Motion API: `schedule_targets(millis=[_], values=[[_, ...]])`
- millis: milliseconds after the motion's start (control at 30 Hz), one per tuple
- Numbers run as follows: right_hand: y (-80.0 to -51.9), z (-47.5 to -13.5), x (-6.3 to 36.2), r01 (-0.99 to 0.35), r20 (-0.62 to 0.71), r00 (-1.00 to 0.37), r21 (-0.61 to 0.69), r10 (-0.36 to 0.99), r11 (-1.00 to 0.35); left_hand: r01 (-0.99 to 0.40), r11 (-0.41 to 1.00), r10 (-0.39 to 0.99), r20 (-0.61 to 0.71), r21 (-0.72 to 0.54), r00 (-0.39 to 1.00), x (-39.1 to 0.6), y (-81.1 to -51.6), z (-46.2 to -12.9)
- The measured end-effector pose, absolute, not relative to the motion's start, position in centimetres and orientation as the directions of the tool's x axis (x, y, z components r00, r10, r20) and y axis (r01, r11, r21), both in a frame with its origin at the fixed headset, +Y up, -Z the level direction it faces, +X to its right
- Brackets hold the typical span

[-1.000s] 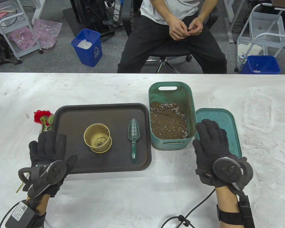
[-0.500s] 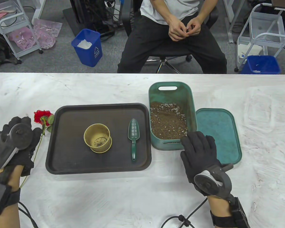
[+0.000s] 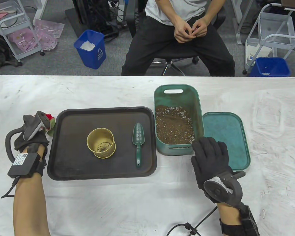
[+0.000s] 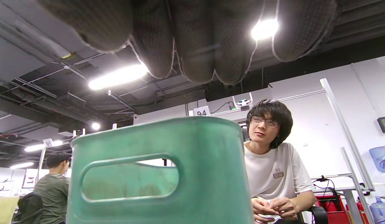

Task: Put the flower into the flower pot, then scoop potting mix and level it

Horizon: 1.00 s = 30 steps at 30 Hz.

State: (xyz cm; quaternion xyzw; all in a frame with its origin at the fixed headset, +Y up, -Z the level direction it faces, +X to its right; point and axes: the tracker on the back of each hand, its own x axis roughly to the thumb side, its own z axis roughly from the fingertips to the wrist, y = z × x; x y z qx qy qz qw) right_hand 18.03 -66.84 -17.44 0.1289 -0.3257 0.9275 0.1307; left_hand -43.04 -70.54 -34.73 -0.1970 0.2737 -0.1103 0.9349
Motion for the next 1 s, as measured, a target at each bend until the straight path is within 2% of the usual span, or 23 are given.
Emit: schedule_targets(millis=[100, 267, 333, 400, 567, 667, 767, 900, 1000], values=[[-66.8, -17.4, 18.2, -0.332, 0.318, -0.933, -0.573, 0.170, -0.749, 0.143, 0.909, -0.322, -0.442, -0.392, 0.837, -42.9, -69.4, -34.6], [-66.8, -17.4, 18.2, -0.322, 0.309, -0.937, -0.578, 0.164, -0.750, 0.164, 0.984, -0.179, -0.387, -0.070, 0.904, -40.9, -63.5, -33.1], [-66.9, -17.6, 18.2, -0.324, 0.309, -0.936, -0.570, 0.169, -0.755, 0.054, 0.988, -0.006, -0.306, 0.147, 0.952, -38.7, -59.3, -31.5], [-67.0, -17.6, 18.2, -0.324, 0.307, -0.936, -0.566, 0.170, -0.758, -0.086, 0.955, 0.148, -0.205, 0.284, 0.967, -36.6, -56.1, -29.7], [-67.1, -17.6, 18.0, -0.313, 0.306, -0.939, -0.564, 0.159, -0.764, -0.366, 0.773, 0.388, 0.071, 0.518, 0.919, -32.8, -50.7, -24.6], [-67.1, -17.5, 17.9, -0.310, 0.306, -0.939, -0.566, 0.154, -0.764, -0.530, 0.635, 0.507, 0.214, 0.562, 0.835, -32.5, -50.2, -22.3], [-67.2, -17.6, 17.9, -0.316, 0.311, -0.937, -0.565, 0.158, -0.762, -0.709, 0.516, 0.643, 0.330, 0.480, 0.691, -32.6, -52.6, -21.0], [-67.2, -17.5, 17.9, -0.321, 0.313, -0.936, -0.569, 0.162, -0.757, -0.712, 0.568, 0.654, 0.299, 0.413, 0.695, -32.5, -56.8, -20.6], [-67.3, -17.5, 17.9, -0.325, 0.311, -0.935, -0.569, 0.168, -0.755, -0.700, 0.566, 0.651, 0.284, 0.434, 0.703, -32.8, -58.7, -19.8]])
